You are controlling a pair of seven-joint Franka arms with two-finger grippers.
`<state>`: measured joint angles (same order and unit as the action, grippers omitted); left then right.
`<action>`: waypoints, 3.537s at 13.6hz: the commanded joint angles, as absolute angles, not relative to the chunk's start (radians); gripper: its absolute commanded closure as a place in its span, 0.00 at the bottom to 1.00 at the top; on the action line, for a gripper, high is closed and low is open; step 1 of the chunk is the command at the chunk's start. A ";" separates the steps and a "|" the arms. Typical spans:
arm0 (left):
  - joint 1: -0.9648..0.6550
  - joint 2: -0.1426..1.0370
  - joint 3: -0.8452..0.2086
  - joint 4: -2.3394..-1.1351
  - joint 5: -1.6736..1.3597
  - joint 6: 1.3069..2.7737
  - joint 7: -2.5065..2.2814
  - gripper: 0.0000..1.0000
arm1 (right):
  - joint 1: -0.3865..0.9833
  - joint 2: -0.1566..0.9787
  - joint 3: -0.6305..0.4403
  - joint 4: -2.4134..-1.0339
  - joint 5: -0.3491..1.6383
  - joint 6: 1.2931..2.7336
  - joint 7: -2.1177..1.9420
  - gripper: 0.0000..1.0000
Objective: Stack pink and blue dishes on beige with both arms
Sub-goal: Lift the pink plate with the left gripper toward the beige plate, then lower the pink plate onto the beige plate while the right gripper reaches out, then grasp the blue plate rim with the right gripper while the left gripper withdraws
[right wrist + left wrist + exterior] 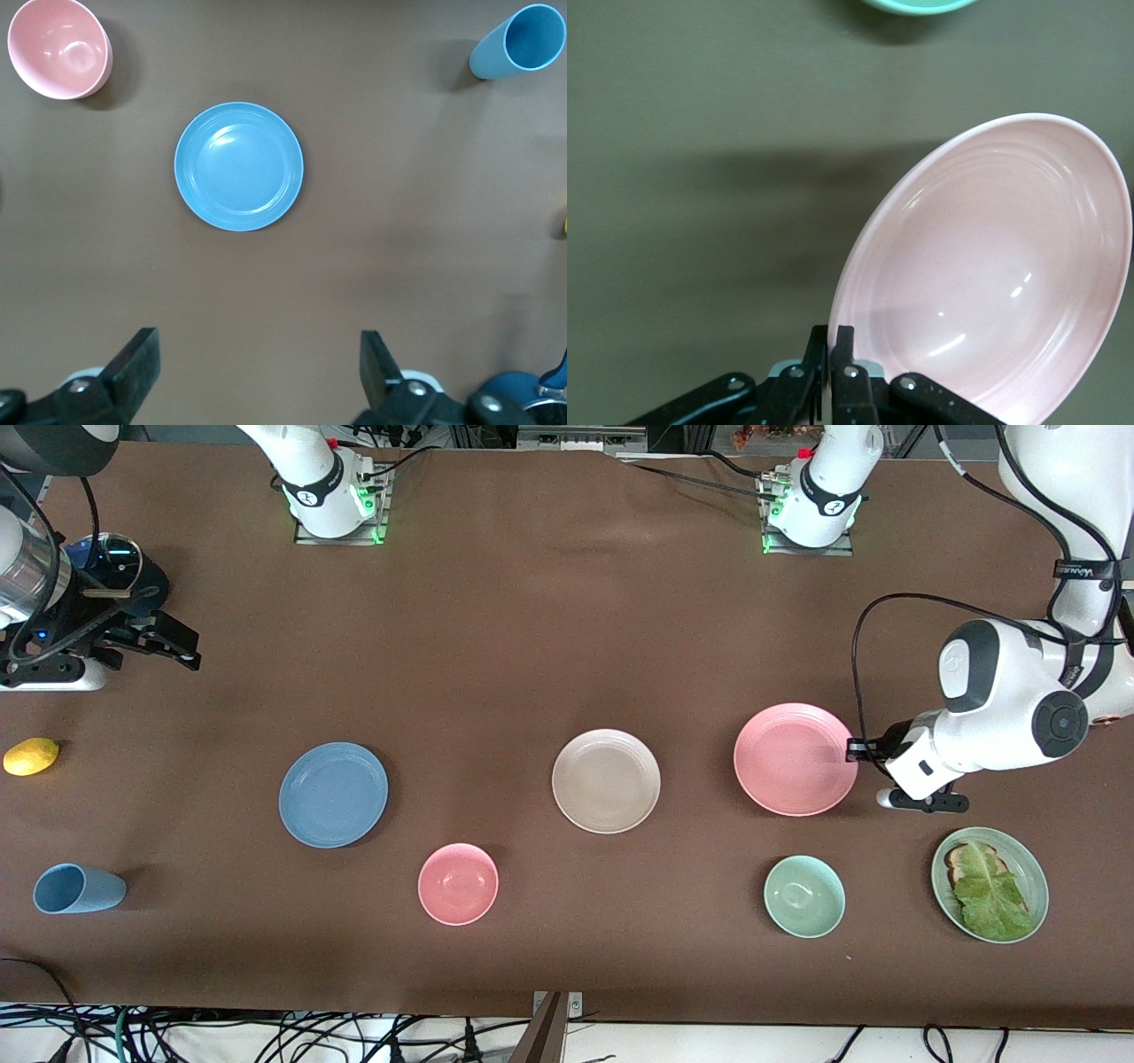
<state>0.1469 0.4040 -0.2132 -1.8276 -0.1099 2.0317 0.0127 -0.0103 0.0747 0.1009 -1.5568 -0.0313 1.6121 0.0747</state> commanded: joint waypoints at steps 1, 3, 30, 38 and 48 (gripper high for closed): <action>0.146 0.393 -0.279 -1.809 -0.133 2.014 -0.093 1.00 | -0.012 0.081 0.104 -1.537 -0.018 1.598 0.084 0.00; 0.143 0.396 -0.326 -1.802 -0.133 2.023 -0.168 1.00 | -0.012 0.081 0.103 -1.537 -0.020 1.600 0.084 0.00; -0.117 0.634 -0.337 -1.600 -0.032 2.169 -0.558 0.00 | -0.041 0.300 0.095 -1.545 -0.002 1.741 -0.110 0.00; 0.027 0.549 -0.337 -1.605 -0.032 1.999 -0.471 0.00 | -0.081 0.533 0.092 -1.592 -0.014 2.031 -0.201 0.00; 0.291 0.486 -0.336 -1.605 0.087 1.815 -0.126 0.00 | -0.123 0.634 0.094 -1.674 -0.003 2.220 -0.218 0.04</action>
<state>0.2600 0.5249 -0.3277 -1.5938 0.0469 1.8505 -0.1608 -0.1156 0.6641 0.0857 -1.6250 -0.0146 2.1981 -0.2190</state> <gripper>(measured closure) 0.000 0.013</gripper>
